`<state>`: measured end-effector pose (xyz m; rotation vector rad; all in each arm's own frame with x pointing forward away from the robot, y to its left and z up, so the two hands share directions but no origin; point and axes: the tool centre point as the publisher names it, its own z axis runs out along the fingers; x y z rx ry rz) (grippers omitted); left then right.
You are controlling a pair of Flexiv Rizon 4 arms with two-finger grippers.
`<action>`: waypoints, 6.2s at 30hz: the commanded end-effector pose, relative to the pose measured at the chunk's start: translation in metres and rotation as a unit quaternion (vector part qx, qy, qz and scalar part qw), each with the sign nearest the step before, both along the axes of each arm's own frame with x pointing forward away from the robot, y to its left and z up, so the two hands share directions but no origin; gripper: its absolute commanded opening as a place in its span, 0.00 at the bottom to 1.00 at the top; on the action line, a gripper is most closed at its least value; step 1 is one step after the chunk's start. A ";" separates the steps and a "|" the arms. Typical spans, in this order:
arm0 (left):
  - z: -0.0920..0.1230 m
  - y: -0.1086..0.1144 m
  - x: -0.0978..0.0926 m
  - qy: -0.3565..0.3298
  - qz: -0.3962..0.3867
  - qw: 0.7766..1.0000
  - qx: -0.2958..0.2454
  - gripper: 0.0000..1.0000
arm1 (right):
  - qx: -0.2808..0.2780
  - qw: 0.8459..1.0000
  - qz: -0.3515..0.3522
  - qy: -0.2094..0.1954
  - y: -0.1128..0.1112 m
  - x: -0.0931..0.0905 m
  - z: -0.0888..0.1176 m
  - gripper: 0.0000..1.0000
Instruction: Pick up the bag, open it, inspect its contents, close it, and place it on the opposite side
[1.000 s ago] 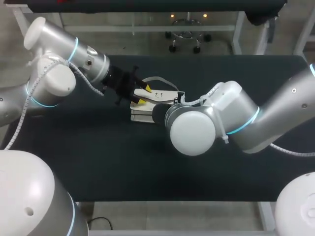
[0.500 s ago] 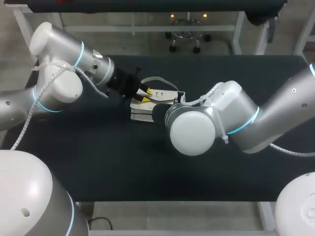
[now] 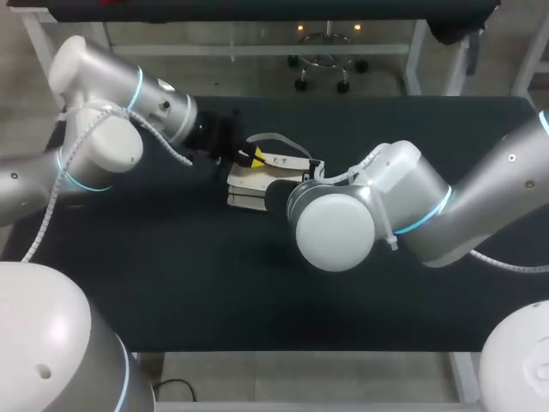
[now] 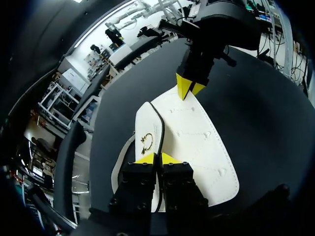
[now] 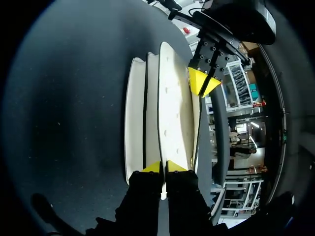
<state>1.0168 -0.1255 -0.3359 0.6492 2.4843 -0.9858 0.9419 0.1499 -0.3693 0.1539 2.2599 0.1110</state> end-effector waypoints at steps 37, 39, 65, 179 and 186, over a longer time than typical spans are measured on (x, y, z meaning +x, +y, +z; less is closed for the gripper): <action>0.014 0.010 0.019 0.024 0.058 0.998 -0.007 1.00 | 0.011 0.999 0.013 -0.027 -0.003 -0.003 -0.005 0.00; 0.012 0.009 0.020 0.022 0.059 0.998 -0.005 0.99 | 0.011 0.999 0.013 -0.027 -0.003 -0.003 -0.005 0.00; -0.017 -0.010 0.055 0.057 0.088 0.995 0.003 0.62 | 0.011 0.999 0.013 -0.027 -0.003 -0.003 -0.005 0.00; 0.124 0.007 0.029 0.139 0.142 0.980 -0.002 0.00 | -0.037 0.996 0.058 -0.052 0.013 0.043 0.135 0.00; 0.123 0.006 0.025 0.146 0.144 0.979 -0.007 0.00 | -0.044 0.996 0.062 -0.052 0.019 0.060 0.128 0.00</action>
